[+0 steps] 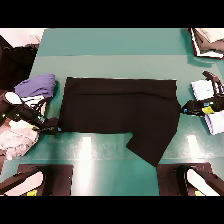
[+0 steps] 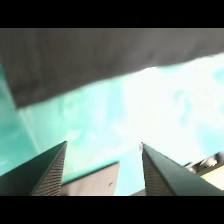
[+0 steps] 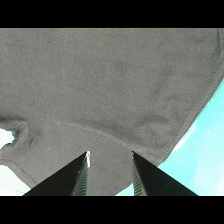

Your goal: Fold the shirts.

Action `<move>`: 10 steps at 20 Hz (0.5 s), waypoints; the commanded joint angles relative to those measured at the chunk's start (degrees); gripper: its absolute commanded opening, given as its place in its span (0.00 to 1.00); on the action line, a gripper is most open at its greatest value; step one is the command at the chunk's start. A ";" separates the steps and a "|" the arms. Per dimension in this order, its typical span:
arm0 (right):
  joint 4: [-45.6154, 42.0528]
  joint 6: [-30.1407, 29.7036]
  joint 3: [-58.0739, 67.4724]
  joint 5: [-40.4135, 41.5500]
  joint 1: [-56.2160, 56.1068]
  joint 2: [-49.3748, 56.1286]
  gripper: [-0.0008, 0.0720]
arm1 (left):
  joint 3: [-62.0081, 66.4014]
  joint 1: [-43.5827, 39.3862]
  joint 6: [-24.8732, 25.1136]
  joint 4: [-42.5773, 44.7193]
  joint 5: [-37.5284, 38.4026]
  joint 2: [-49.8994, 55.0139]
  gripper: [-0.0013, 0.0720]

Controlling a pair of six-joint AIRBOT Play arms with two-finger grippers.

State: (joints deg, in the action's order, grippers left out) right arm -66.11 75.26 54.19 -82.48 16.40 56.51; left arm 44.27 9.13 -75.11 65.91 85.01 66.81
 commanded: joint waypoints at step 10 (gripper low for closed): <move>0.04 0.04 -0.02 -0.07 0.02 -0.07 0.43 | -1.07 0.04 -6.99 4.24 -14.84 3.63 0.76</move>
State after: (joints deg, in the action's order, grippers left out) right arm -66.13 75.26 54.19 -82.54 16.40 56.51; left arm 43.77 9.13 -81.41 70.46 71.02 69.06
